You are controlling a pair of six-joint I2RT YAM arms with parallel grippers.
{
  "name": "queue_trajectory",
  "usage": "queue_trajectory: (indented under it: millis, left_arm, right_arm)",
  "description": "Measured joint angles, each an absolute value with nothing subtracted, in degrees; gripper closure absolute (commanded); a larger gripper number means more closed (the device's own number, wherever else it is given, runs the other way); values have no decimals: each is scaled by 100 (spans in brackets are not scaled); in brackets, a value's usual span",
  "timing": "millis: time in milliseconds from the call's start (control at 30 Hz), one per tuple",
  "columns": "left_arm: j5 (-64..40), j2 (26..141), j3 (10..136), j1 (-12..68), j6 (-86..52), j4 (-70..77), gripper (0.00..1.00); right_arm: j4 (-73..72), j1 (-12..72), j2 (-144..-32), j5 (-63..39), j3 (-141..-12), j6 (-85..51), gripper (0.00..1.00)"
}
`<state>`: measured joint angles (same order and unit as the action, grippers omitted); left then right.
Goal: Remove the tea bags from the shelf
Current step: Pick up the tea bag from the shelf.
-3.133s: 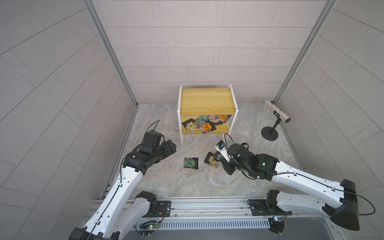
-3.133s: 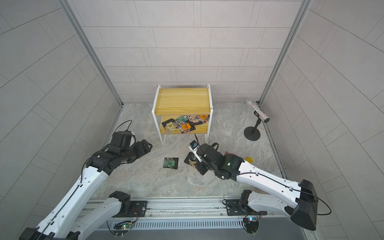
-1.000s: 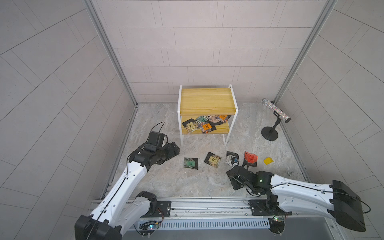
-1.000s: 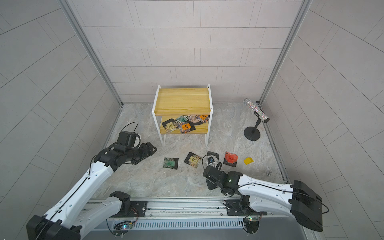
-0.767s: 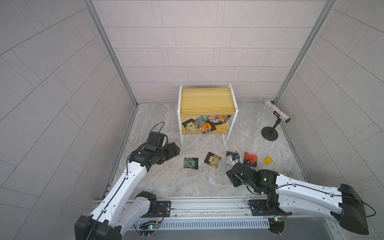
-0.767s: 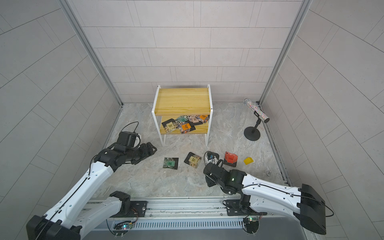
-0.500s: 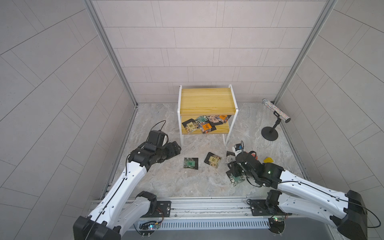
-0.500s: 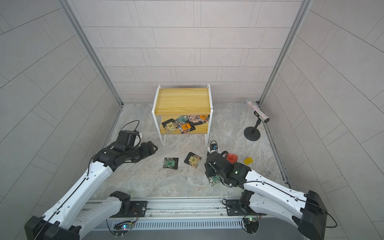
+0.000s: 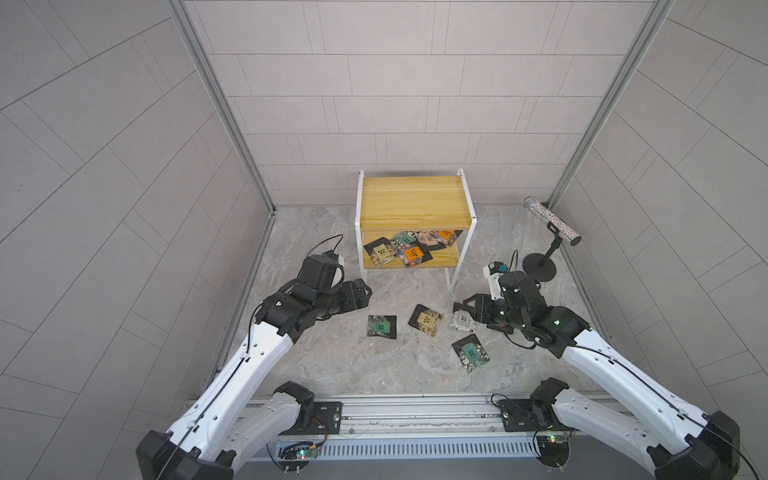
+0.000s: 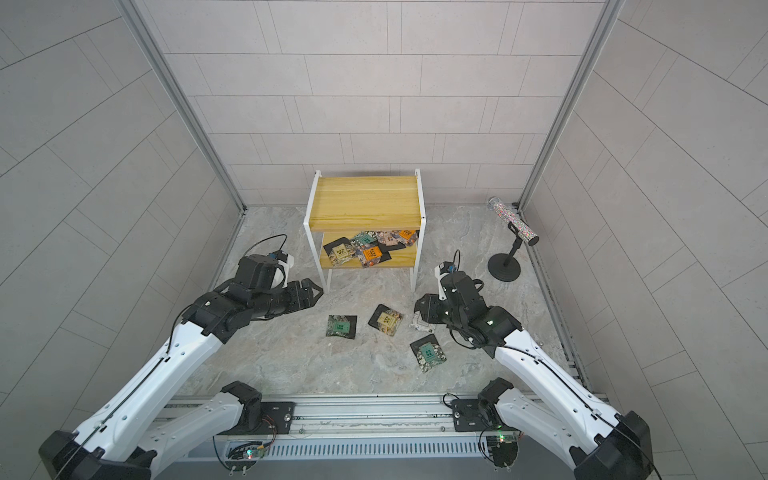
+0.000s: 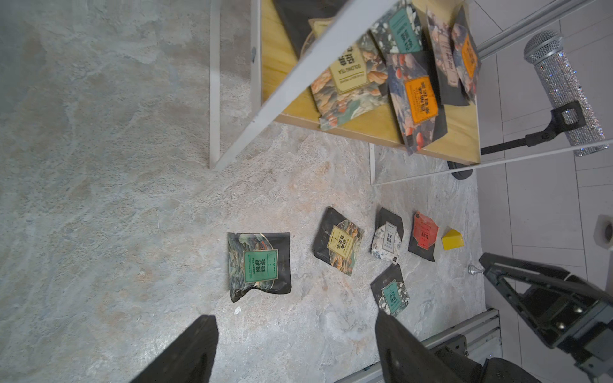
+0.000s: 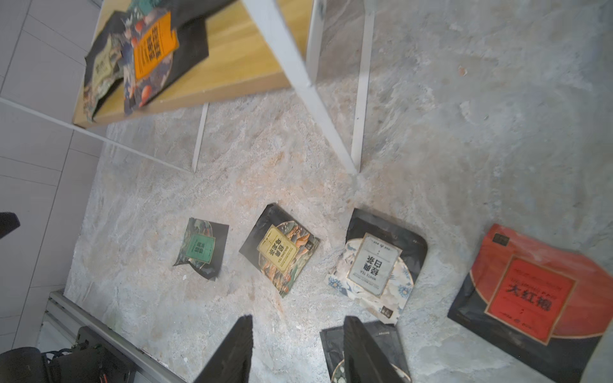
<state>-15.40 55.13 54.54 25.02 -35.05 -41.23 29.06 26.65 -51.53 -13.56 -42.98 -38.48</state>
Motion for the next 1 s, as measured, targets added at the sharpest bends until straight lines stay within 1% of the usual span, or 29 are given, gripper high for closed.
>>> queue_trajectory:
  millis: [233, 400, 500, 633, 1000]
  left_arm:
    - [-1321, 5732, 5603, 2952, -3343, -4051, 17]
    - [-1197, 5924, 5640, 3205, -3232, -4007, 18]
    - [-1140, 5996, 5690, 3321, -3179, -3962, 18]
    - [-1098, 6045, 5710, 3437, -3098, -3837, 17]
    - [-998, 6261, 5933, 3754, -2963, -3468, 16]
  right_arm:
    - [2838, 1406, -5529, -2298, -4845, -3767, 48]
    - [2630, 880, -6051, -2687, -5144, -3819, 47]
    - [2386, 676, -6337, -2891, -5284, -3940, 44]
    - [2073, 530, -6801, -3089, -5586, -4069, 44]
    - [698, 443, -8307, -3623, -6193, -4814, 42]
